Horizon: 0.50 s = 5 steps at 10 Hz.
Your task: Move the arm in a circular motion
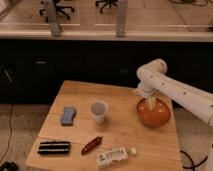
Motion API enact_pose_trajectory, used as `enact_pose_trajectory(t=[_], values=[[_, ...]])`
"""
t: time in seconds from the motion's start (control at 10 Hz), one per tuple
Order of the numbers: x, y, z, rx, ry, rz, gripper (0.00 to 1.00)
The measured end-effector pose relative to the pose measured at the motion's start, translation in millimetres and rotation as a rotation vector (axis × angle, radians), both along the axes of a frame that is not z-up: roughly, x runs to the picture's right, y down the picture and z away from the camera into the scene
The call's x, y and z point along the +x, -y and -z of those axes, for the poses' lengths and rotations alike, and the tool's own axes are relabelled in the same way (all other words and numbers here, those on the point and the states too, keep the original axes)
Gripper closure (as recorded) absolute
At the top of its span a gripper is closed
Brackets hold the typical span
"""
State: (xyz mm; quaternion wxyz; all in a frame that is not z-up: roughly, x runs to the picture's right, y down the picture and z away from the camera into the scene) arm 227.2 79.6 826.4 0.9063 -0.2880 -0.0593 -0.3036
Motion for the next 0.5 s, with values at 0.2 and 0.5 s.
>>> enact_pose_trajectory(t=[0.2,0.5], values=[[2.5,-1.2,1.2,0.0,0.0,-0.002,0.2],[4.2,-3.3,3.0,0.0,0.002,-0.005,0.2]])
